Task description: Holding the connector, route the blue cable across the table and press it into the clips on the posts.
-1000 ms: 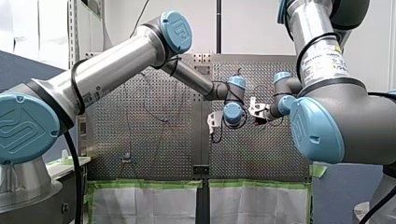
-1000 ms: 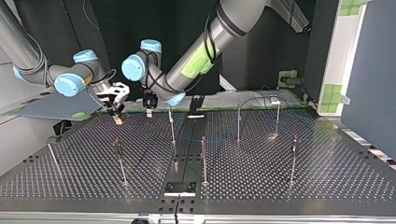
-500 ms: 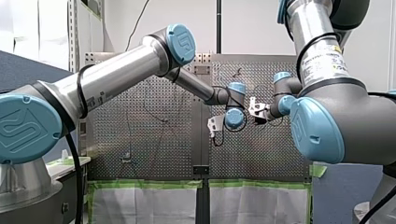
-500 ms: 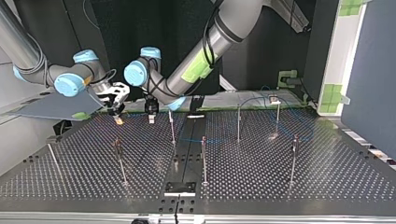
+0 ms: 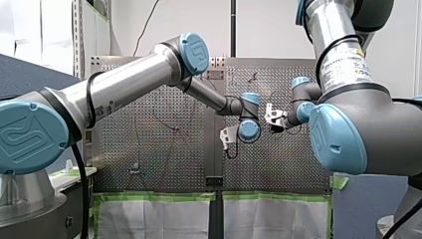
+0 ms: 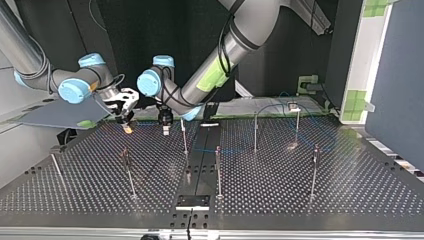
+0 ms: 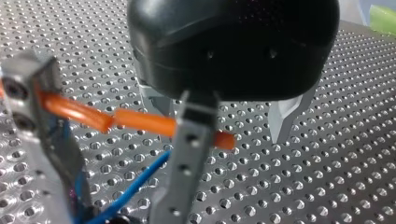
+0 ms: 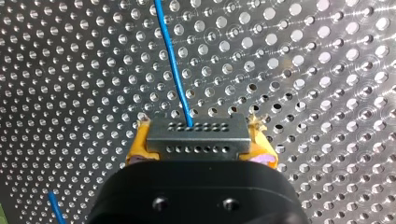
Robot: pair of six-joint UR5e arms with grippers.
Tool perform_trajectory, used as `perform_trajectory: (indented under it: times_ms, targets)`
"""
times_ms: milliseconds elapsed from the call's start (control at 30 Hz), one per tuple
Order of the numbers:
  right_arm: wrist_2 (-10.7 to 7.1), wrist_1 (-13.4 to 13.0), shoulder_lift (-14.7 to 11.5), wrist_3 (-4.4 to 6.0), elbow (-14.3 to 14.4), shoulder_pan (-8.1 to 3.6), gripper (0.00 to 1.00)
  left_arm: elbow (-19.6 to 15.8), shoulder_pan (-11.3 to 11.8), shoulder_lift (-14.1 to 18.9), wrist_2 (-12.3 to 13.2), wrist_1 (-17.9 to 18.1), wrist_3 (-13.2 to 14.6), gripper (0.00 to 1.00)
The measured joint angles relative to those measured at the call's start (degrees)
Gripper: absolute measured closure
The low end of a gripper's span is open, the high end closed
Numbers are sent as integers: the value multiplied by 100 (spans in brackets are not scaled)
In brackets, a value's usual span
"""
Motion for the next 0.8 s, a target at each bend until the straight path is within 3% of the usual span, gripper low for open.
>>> perform_trajectory:
  times_ms: [200, 267, 300, 367, 400, 433, 467, 533, 800]
  targets:
    - [-2, 2, -1, -3, 0, 3, 100, 5, -27, -4, -8, -7, -89, 0]
    - [-2, 2, -1, -5, 0, 2, 100, 5, -45, -4, -17, -7, -102, 38]
    - [-2, 1, -1, -6, 0, 2, 100, 5, -53, -5, -29, -5, -107, 38]
    - [-2, -1, -1, -7, 0, 3, 100, 5, -72, -5, -55, 9, -121, 64]
    - [-2, -2, -1, -7, 0, 2, 100, 5, -81, -4, -65, 16, -125, 64]
    - [-2, -3, 0, -7, 0, 2, 100, 6, -91, -3, -76, 23, -131, 83]
    - [-2, -2, -1, -5, 0, 2, 100, 7, -97, -3, -83, 25, -135, 96]
    - [-2, -3, -1, -3, 0, 2, 100, 11, -110, -1, -91, 22, -136, 100]
    - [-2, -6, -4, -11, 0, 4, 100, 26, -160, 3, -131, -55, -154, 100]
